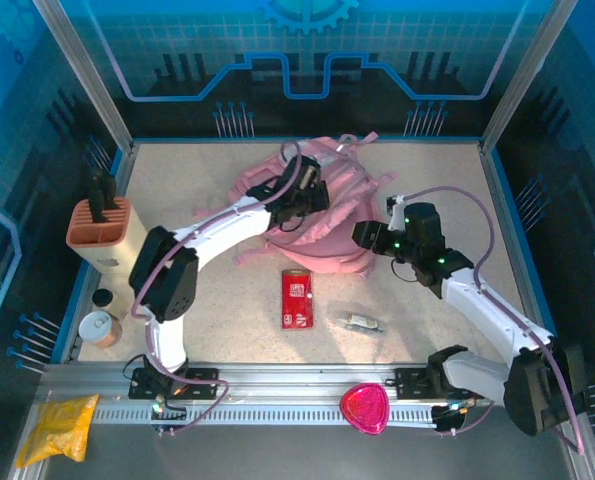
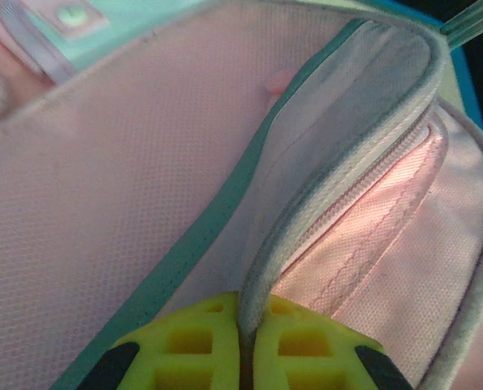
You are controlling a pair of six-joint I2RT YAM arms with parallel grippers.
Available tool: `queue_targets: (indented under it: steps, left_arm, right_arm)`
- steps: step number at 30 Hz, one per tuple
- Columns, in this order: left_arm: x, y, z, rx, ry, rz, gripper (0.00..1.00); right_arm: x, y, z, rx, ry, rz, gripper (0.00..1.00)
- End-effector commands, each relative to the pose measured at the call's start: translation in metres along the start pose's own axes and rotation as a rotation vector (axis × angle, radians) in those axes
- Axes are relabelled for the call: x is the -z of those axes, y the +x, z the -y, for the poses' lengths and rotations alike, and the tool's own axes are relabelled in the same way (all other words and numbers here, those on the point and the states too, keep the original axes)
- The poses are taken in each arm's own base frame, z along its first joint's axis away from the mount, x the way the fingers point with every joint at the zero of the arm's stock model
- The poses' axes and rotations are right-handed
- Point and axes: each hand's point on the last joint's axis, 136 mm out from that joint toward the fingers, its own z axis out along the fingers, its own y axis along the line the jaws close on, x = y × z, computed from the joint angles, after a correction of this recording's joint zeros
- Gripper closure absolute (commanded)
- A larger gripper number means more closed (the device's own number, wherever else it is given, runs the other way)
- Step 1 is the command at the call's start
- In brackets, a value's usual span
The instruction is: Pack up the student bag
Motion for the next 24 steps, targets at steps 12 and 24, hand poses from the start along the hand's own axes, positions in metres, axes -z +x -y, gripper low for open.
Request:
queue_targets:
  steps: [12,24]
  left_arm:
    - [0.024,0.004,0.01,0.147,-0.002,0.064,0.43]
    - [0.066,0.049,-0.117,0.368,-0.168,0.109,0.34]
  right_arm:
    - [0.007,0.037,0.018,-0.044,-0.005,-0.142,0.47]
    - [-0.005,0.084,0.012,-0.017,-0.036,-0.33,0.46]
